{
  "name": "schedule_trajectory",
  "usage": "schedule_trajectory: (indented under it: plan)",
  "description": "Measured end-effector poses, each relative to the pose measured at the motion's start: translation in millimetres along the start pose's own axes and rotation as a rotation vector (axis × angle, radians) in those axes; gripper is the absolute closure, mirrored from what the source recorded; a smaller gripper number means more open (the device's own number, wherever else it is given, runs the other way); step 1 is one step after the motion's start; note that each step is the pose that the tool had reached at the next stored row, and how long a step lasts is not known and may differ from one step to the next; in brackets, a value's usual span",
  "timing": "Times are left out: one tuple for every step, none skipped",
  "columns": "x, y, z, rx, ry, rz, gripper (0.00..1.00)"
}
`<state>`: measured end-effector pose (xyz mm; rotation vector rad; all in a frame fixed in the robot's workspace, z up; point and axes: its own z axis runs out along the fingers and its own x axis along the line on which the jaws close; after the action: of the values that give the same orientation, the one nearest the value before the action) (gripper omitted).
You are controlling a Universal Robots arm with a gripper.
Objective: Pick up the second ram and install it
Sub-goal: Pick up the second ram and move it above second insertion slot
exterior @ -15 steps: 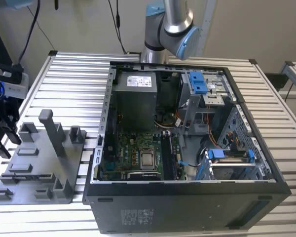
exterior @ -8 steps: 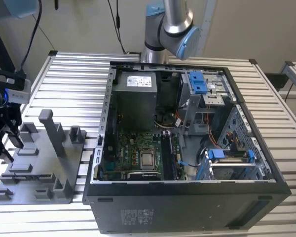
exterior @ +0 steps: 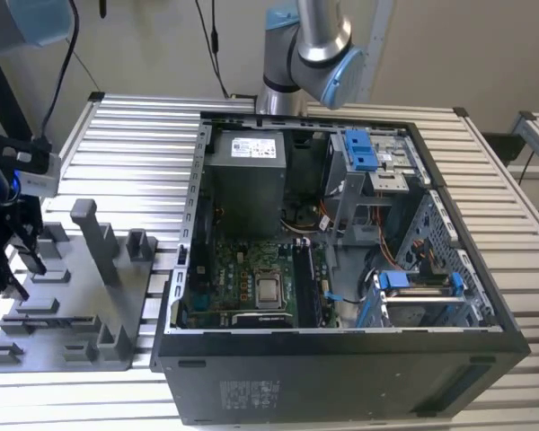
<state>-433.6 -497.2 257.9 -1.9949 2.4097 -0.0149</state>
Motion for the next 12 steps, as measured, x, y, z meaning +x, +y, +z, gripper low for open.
schedule_trajectory:
  plan:
    - [0.0,0.0,1.0,0.0000,0.0000,0.000,0.58]
    - [0.0,0.1,2.0,-0.0001,0.0000,0.000,0.58]
    - [0.0,0.1,3.0,-0.0001,0.0001,0.000,0.58]
    - [0.0,0.1,4.0,-0.0001,0.0001,0.000,0.58]
    - [0.0,0.1,5.0,-0.0001,0.0001,0.000,0.58]
    - [0.0,0.1,6.0,0.0000,0.0000,0.000,0.58]
    - [0.0,0.1,7.0,-0.0001,0.0000,0.000,0.58]
    - [0.0,0.1,7.9,-0.0001,0.0000,0.000,0.58]
    - [0.0,0.2,8.8,-0.0001,0.0001,0.000,0.58]
    - [0.0,0.2,9.7,-0.0001,0.0000,0.000,0.58]
    - [0.0,0.2,10.7,-0.0001,0.0000,0.000,0.58]
    - [0.0,0.2,11.7,0.0000,0.0000,0.000,0.58]
